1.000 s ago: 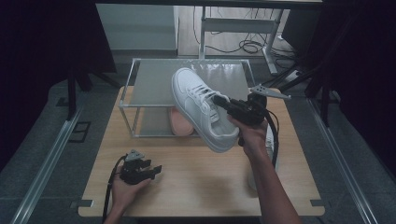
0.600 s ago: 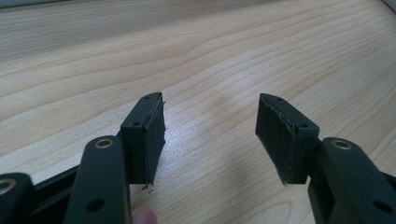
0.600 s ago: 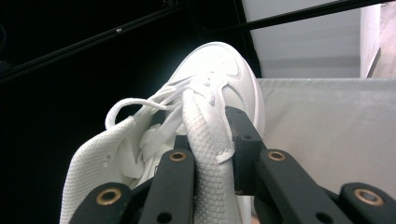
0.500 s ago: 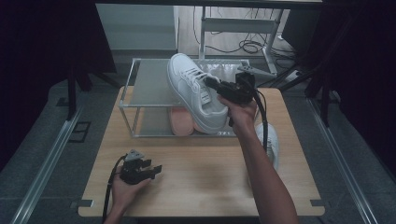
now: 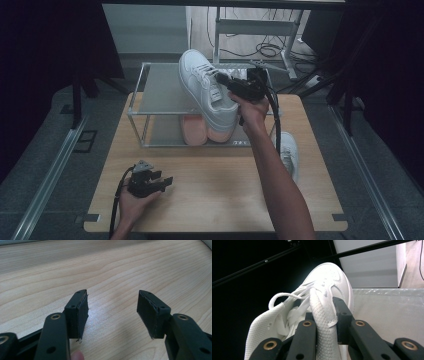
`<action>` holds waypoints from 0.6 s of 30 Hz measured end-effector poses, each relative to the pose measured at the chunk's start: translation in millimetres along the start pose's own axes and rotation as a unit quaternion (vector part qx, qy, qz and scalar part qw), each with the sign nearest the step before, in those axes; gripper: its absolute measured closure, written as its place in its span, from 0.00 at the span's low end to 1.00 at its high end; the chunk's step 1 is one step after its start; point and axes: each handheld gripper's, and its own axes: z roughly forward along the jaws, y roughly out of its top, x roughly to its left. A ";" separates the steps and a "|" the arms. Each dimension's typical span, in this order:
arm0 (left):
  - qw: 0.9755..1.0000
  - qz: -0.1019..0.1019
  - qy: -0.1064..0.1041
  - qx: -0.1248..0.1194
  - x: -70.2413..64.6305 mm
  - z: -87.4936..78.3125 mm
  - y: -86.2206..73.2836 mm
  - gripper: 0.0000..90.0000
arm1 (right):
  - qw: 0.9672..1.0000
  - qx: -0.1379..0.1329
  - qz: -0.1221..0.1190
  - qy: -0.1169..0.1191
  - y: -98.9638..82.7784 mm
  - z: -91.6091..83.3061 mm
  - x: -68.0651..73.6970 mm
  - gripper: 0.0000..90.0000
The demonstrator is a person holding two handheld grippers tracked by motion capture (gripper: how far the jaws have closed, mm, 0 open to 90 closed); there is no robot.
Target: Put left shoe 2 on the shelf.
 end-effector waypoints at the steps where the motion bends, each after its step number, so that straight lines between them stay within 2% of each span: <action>1: 1.000 0.004 0.000 0.000 0.7 -0.3 0.2 0.48 | 1.000 0.000 0.000 -0.001 0.9 1.6 0.0 0.90; 7: 1.000 0.007 0.002 -0.002 2.2 -1.3 0.2 0.48 | 1.000 0.003 0.009 -0.009 5.6 15.7 -3.3 0.90; 13: 1.000 -0.003 0.001 -0.005 3.2 -2.6 -0.2 0.48 | 1.000 0.007 0.016 -0.023 10.1 33.2 -7.4 0.90; 18: 1.000 0.005 0.001 -0.003 5.4 -2.1 -0.9 0.48 | 0.999 0.010 0.033 -0.039 14.9 50.8 -15.1 0.90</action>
